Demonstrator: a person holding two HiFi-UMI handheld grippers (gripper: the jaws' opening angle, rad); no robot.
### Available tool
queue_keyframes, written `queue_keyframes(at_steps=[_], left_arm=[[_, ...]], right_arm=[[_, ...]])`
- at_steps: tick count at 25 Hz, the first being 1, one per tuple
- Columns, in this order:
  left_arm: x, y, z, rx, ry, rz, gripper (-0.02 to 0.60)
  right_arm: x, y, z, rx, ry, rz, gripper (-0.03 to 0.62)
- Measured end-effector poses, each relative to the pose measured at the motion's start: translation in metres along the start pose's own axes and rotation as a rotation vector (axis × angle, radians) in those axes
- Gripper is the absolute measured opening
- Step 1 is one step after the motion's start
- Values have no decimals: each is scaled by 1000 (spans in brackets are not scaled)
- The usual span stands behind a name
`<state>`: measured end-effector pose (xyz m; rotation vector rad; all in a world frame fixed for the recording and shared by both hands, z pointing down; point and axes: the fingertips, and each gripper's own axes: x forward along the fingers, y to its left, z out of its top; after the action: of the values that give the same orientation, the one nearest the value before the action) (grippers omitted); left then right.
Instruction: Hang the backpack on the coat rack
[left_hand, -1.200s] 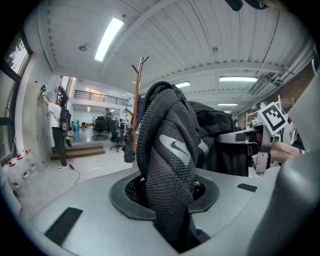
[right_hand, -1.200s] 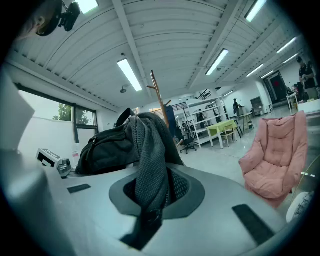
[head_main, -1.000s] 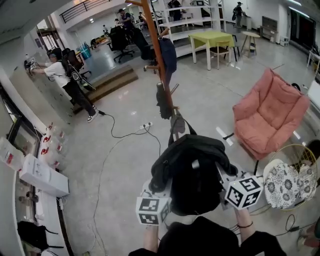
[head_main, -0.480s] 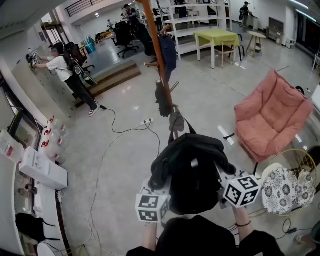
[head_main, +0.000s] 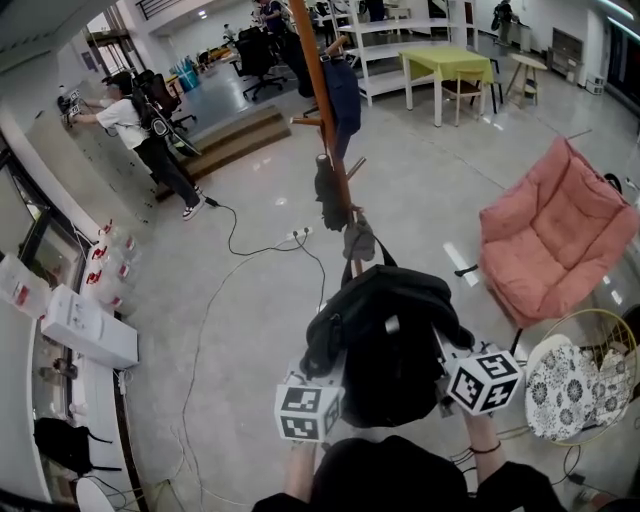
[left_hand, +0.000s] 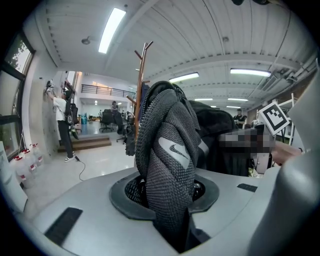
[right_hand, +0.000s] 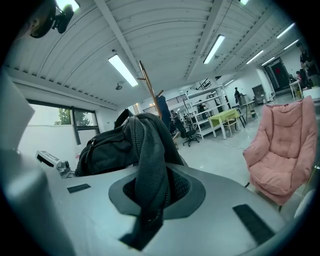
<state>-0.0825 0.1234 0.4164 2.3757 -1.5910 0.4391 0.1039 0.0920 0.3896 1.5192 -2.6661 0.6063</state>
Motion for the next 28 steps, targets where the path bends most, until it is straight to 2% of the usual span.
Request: queue_keyframes(at_steps=[6,12,28], left_arm=[[40,16,-4,-1,36,-2,126],[86,49,9,-29,50,-13,126],[187,100,23,-22,101,-98,126]], right_arm=[[36,-23,-5,26,33,-14,32],[90,-39,7,25,53,-26,32],[177,-85,12,66,54,-100,32]])
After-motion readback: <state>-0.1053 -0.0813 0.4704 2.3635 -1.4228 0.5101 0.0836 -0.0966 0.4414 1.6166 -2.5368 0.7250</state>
